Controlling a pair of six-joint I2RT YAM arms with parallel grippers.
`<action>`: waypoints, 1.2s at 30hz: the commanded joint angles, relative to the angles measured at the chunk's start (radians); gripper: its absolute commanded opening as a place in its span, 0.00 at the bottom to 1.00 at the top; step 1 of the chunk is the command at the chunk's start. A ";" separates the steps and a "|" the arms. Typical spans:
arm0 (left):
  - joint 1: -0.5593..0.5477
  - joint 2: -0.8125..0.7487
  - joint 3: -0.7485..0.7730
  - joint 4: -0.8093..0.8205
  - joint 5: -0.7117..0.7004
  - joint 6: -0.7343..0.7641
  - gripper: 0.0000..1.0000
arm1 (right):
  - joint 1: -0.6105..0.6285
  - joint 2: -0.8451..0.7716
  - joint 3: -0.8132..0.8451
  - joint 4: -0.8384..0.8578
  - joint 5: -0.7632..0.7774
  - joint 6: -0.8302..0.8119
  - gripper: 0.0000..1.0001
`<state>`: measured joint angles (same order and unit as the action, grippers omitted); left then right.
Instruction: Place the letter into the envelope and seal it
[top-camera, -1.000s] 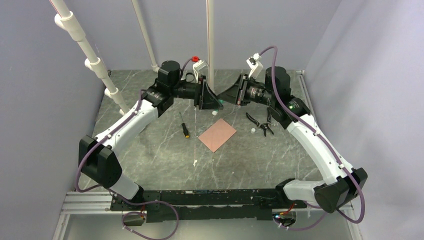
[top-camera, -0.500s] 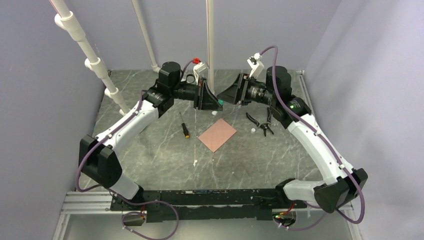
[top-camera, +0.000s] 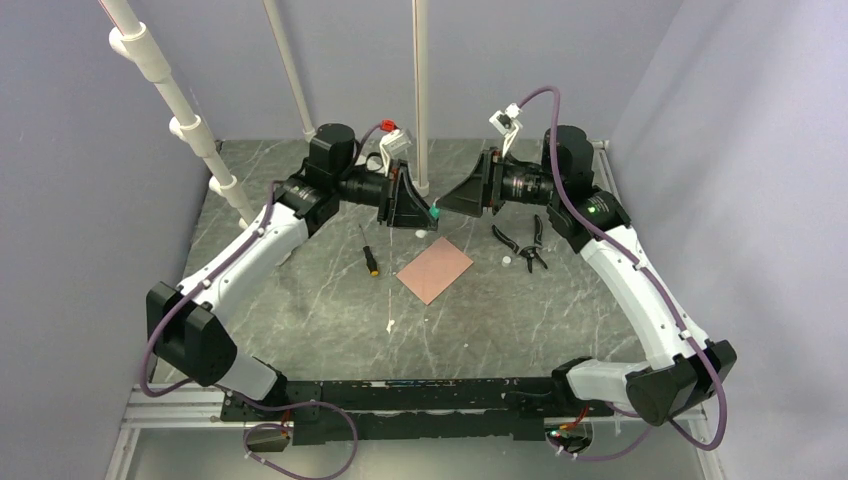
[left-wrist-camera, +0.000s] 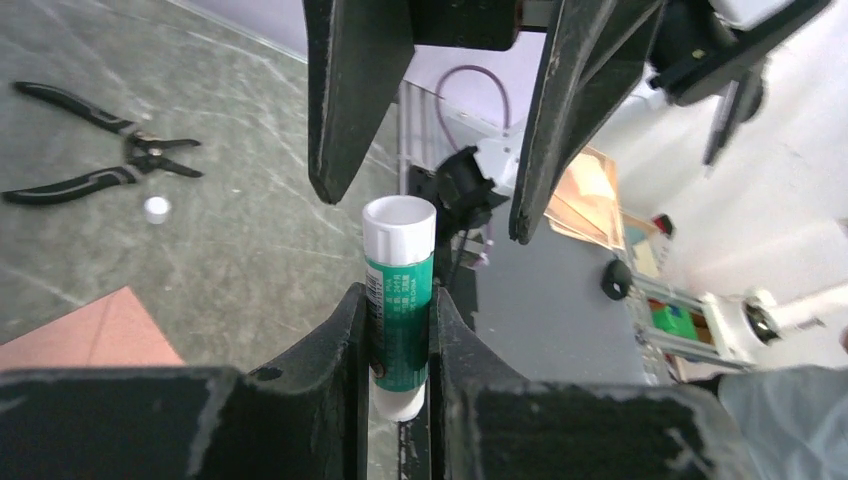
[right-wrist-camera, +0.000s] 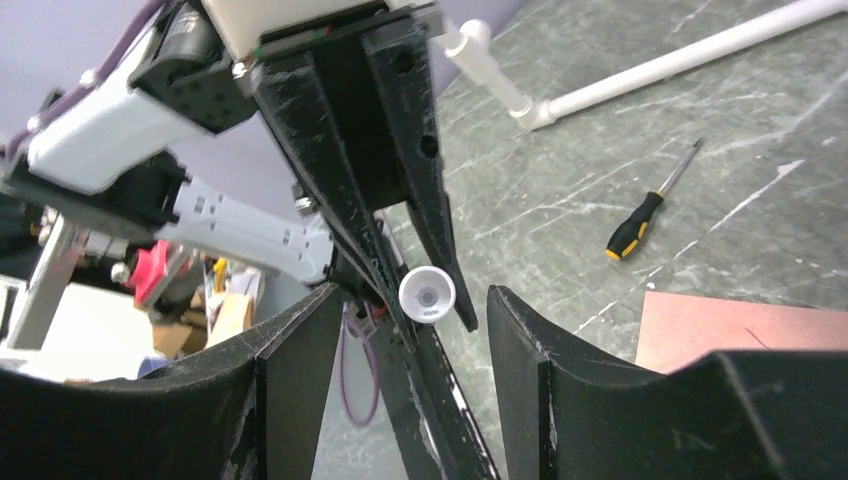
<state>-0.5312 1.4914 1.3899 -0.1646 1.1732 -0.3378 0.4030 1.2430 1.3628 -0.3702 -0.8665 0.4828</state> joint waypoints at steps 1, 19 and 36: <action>0.000 -0.059 0.042 -0.074 -0.194 0.080 0.02 | 0.025 0.013 0.053 0.007 0.208 0.142 0.59; -0.001 -0.072 -0.008 0.005 -0.430 0.012 0.02 | 0.159 0.075 0.116 0.011 0.614 0.259 0.40; 0.000 -0.071 0.005 0.030 -0.340 -0.010 0.02 | 0.139 0.070 0.098 0.084 0.536 0.221 0.03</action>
<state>-0.5285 1.4498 1.3796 -0.1753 0.7494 -0.3504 0.5602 1.3743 1.4673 -0.4015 -0.2821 0.7288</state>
